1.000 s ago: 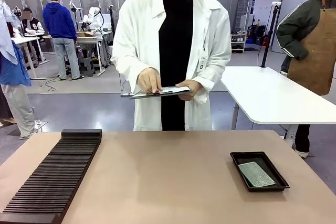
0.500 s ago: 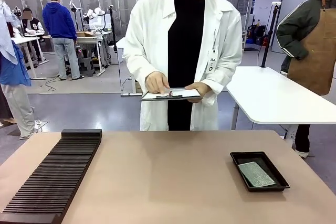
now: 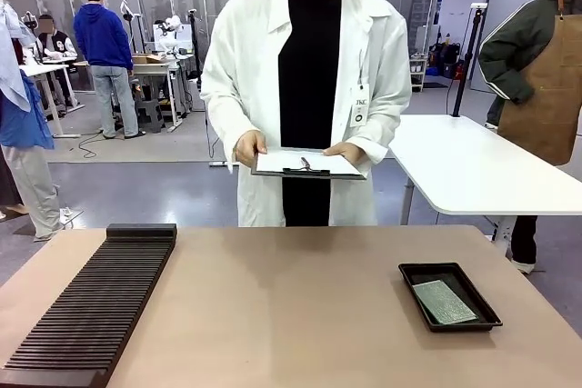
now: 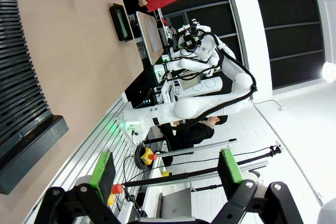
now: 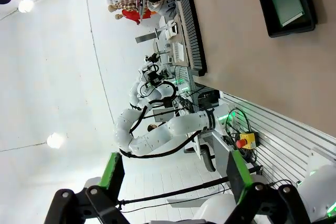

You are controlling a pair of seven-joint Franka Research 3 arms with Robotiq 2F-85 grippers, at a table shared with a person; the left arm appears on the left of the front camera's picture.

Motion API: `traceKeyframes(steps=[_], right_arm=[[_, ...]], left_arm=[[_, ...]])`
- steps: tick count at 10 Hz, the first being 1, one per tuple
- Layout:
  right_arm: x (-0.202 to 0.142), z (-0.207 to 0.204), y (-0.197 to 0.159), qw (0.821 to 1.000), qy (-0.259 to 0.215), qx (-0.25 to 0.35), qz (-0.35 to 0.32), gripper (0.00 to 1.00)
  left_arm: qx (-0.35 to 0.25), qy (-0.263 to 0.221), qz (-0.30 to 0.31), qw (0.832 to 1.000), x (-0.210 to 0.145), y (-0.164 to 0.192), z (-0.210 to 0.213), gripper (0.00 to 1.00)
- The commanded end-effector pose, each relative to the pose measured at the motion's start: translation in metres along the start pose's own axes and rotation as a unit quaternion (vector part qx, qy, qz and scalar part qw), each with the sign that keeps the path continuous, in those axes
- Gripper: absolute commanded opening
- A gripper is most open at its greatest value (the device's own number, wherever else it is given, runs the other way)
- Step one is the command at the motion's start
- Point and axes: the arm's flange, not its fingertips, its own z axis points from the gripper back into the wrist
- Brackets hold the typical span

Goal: Inspect the PCB.
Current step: Place the Blank PCB in the ESD tray.

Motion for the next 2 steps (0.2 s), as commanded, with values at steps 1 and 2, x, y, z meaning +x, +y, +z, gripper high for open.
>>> traceKeyframes(steps=[1, 2], right_arm=[[-0.0004, 0.0002, 0.0037, 1.0, -0.004, -0.007, 0.002, 1.0], [-0.0004, 0.0002, 0.0037, 1.0, -0.004, -0.007, 0.002, 1.0]], left_arm=[[0.004, 0.002, 0.002, 1.0, -0.0003, -0.0042, 0.0001, 1.0], [0.004, 0.002, 0.002, 1.0, -0.0003, -0.0042, 0.0001, 1.0]])
